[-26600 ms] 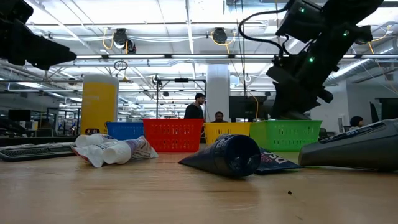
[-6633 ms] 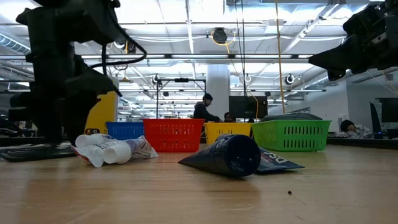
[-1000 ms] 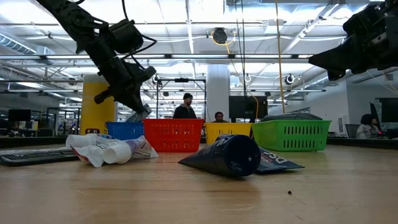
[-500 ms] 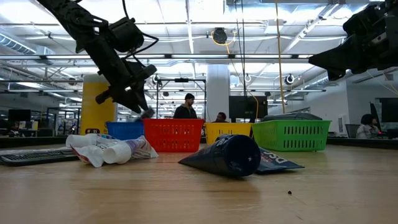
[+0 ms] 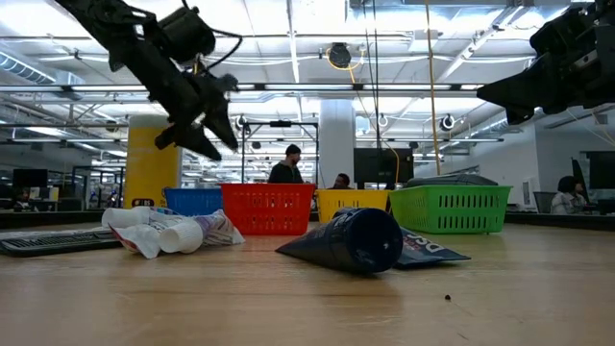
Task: Pick & Place Travel size toiletries
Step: Put the black comb into the blue bin
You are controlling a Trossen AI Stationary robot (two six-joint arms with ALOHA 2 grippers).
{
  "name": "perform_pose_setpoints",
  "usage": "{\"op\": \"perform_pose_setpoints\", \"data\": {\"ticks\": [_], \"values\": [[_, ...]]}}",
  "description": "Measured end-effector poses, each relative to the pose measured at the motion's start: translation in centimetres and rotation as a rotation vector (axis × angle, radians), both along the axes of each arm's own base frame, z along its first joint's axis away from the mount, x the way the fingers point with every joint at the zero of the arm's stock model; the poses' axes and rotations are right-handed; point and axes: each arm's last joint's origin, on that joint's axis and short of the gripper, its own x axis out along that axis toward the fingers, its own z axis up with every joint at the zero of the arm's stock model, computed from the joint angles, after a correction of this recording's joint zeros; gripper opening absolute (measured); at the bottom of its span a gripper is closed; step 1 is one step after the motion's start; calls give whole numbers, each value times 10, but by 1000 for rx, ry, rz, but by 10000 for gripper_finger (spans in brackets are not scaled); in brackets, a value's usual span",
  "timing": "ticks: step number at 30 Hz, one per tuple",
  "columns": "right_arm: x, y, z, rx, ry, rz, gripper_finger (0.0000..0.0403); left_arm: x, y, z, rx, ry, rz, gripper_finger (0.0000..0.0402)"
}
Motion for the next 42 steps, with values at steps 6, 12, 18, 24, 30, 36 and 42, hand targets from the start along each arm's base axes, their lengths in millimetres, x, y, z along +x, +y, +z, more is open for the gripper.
{"op": "perform_pose_setpoints", "data": {"ticks": [6,12,18,24,30,36,42], "values": [[0,0,0,0,0,0,4,-4,-39,21,19,32,-90,187],[0,0,0,0,0,0,4,2,-91,41,0,16,-252,165],[0,0,0,0,0,0,4,5,-146,32,-78,52,-376,155],[0,0,0,0,0,0,4,-1,-190,7,-166,172,-326,152],[0,0,0,0,0,0,4,-21,-210,-24,-209,402,-97,152],[0,0,0,0,0,0,4,-29,-211,-45,-171,549,80,154],[0,0,0,0,0,0,4,-24,-209,-56,-163,610,86,204]]}}
